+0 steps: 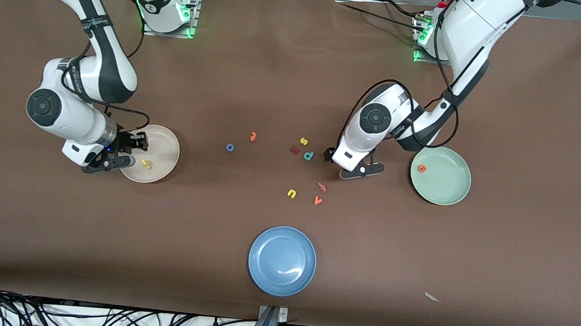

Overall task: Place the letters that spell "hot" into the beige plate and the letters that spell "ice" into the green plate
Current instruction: 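Drop the yellow letter on the beige plate while the left gripper drops orange on green, then reach the right gripper to the blue ring while the left gripper reaches the pink letter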

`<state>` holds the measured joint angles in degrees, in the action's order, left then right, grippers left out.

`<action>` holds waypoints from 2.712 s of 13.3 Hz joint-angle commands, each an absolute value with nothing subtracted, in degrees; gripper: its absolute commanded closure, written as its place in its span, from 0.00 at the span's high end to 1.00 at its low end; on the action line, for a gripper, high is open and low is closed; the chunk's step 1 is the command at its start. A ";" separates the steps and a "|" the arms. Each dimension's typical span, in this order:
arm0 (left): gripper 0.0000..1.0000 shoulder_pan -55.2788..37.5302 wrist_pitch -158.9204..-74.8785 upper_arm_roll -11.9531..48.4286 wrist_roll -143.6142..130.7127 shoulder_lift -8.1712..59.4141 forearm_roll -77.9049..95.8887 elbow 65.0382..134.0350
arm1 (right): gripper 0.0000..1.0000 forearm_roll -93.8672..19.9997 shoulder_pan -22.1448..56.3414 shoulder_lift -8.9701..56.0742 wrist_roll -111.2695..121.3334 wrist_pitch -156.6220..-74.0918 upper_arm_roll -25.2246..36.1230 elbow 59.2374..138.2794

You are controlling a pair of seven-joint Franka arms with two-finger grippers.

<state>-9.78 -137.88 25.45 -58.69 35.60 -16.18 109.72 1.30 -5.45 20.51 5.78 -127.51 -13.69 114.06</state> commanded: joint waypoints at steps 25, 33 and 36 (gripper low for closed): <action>0.28 -11.43 -135.45 25.14 -68.65 37.62 -24.17 111.27 | 0.64 4.66 11.69 26.72 -40.78 -160.40 -18.90 128.06; 0.40 -11.60 -135.26 25.66 -65.92 36.91 -24.17 114.52 | 0.63 8.95 13.27 28.30 -41.22 -161.81 -17.05 127.71; 0.40 -12.39 -135.26 25.66 -66.27 36.91 -24.17 115.40 | 0.62 11.16 13.27 28.30 -41.13 -161.63 -16.61 127.62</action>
